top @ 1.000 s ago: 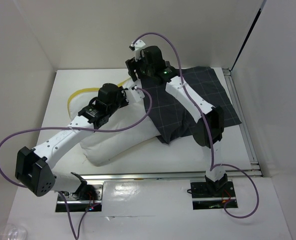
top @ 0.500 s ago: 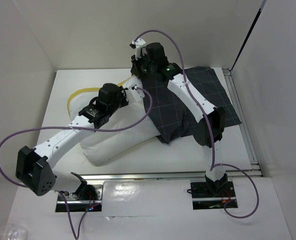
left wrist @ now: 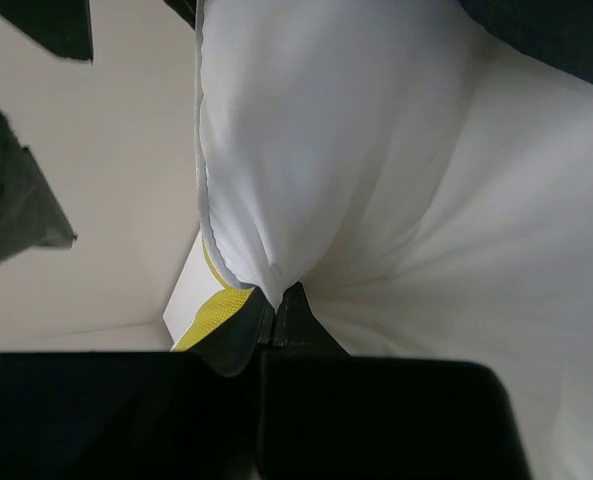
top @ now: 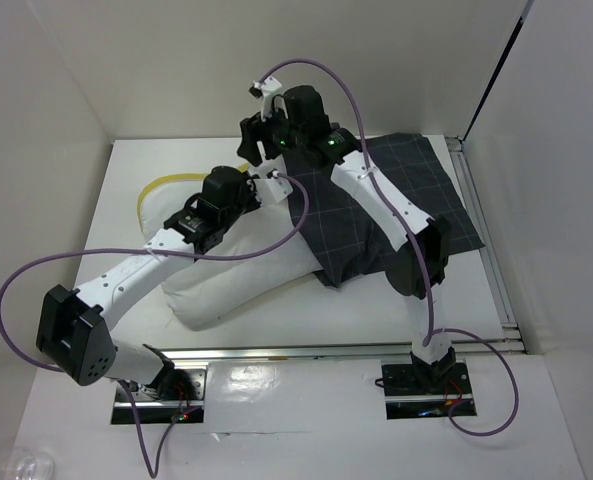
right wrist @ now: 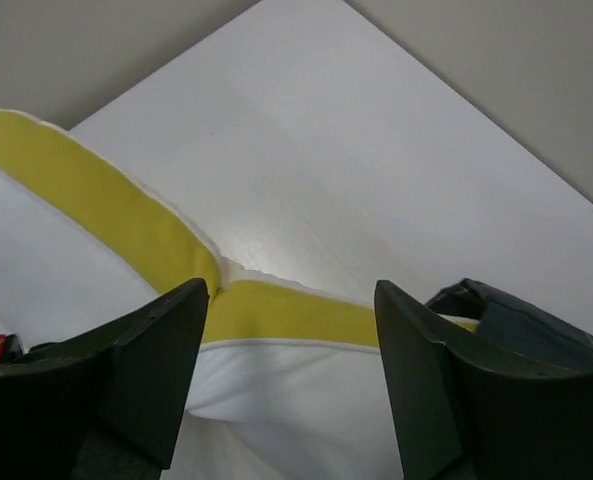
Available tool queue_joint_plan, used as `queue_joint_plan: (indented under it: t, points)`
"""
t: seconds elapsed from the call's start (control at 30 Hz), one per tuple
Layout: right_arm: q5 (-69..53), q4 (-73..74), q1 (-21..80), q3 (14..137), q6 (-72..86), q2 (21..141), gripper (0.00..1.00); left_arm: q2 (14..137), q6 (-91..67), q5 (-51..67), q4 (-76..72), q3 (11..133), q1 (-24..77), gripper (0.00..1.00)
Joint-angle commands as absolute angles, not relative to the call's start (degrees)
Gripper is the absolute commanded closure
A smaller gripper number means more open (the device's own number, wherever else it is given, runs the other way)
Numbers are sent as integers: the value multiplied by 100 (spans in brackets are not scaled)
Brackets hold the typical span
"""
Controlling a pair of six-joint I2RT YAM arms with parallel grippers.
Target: Put the pillow into the pillowcase
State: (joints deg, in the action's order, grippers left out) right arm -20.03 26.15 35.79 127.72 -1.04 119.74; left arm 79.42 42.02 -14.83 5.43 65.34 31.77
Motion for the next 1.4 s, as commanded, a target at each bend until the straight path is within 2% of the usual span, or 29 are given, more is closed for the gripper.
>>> queue_joint_plan:
  t: [0.0,0.17,0.37,0.6,0.83,0.9,0.97,1.0,1.03,1.07,1.37]
  points:
    - [-758,2268,3621,12700,-412,11443,24,7813,4298,-1538,-105,6619,3270,100]
    - [218,2320,3621,12648,-791,11443,24,7761,4298,-1538,-105,6618,3270,100]
    - [615,2602,3560,12647,-923,11504,24,7709,4298,-1591,-53,6618,3322,100]
    - [247,3355,3279,12743,-713,11969,24,7708,4245,-1696,-1,6679,3322,100]
    - [-210,3620,2989,12621,-624,12269,30,7542,4245,-1819,0,6680,3375,100]
    - [-395,3683,2936,12621,-572,12331,40,7541,4298,-1819,0,6680,3375,100]
    - [-790,3753,2883,12683,-571,12393,57,7488,4298,-1872,0,6618,3375,100]
    - [-869,3753,2883,12744,-571,12393,81,7488,4298,-1872,0,6618,3427,100]
    - [-1079,3805,2883,12814,-571,12445,93,7488,4298,-1872,0,6618,3428,100]
    - [-1194,3806,2883,12814,-519,12445,100,7488,4298,-1872,-52,6618,3428,100]
    - [-2513,3867,3269,13649,-246,12165,100,7541,4298,-1925,-114,6565,3480,100]
